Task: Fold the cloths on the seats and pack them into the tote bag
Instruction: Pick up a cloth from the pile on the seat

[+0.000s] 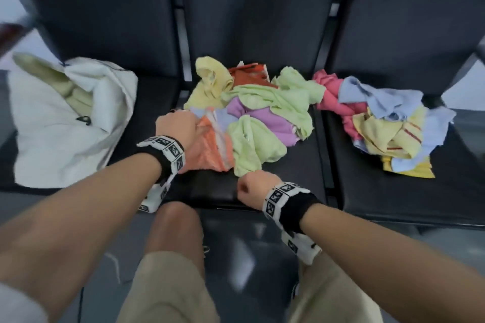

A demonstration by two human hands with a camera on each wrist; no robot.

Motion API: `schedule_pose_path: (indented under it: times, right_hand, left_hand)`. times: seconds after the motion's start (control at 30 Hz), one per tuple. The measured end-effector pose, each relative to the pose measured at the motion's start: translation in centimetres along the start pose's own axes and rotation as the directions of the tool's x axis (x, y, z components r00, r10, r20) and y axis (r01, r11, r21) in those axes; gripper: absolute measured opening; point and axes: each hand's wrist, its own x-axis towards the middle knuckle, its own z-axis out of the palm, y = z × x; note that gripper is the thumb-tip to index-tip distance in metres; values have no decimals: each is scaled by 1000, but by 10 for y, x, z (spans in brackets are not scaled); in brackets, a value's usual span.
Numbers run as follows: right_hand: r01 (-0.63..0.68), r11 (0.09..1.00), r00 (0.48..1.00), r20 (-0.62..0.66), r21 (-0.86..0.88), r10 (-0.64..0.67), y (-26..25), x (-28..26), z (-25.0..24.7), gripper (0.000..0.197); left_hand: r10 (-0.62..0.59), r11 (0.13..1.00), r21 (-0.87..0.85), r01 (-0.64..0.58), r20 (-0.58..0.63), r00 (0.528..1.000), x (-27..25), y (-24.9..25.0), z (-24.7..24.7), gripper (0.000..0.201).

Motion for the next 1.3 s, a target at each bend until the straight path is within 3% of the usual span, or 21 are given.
schedule_pose_path:
  times: [0.1,0.2,0.3,0.43,0.67,0.77,0.87,0.97,1.03,1.23,1.3]
  right_hand:
    - [3,1000,995,-99,26,0,-18,-19,-27,20]
    - [19,999,975,-222,31,-11,-35,-42,-54,22]
    - [21,1000,948,-318,21,-14,-47,-66,-77,24]
    - [6,997,919,-395,75,24,-59,-96,-95,24]
    - [72,993,849,-529,95,-11,-82,-139,-123,48]
    - [75,994,834,-551,85,-16,-89,-150,-144,35]
    - [70,995,815,-580,78,-11,-93,-159,-163,20]
    - [48,989,783,-620,138,49,-92,-165,-171,21]
    - [65,958,756,-640,281,137,-89,-163,-170,19]
    - [60,829,706,-610,556,359,-85,-136,-190,22]
    - [57,786,719,-572,615,395,-81,-118,-199,24]
  left_hand:
    - [-9,1000,-26,7,-53,999,-16,-12,-39,53]
    - [-25,971,-240,0,-101,995,-33,-16,-71,35]
    - [-71,868,-494,-50,-223,972,-50,-14,-101,31]
    - [-97,731,-663,-165,-340,936,-74,-3,-143,27]
    - [-87,583,-727,-364,-501,861,-97,19,-198,23]
    - [-83,545,-720,-431,-557,826,-101,25,-218,21]
    - [-126,515,-744,-425,-556,821,-103,24,-232,29]
    - [-151,508,-742,-436,-575,804,-107,23,-236,36]
    - [-165,511,-746,-428,-573,803,-108,22,-233,37]
    - [-185,521,-769,-370,-525,831,-80,6,-213,43]
    - [-181,526,-777,-345,-499,848,-70,0,-204,41]
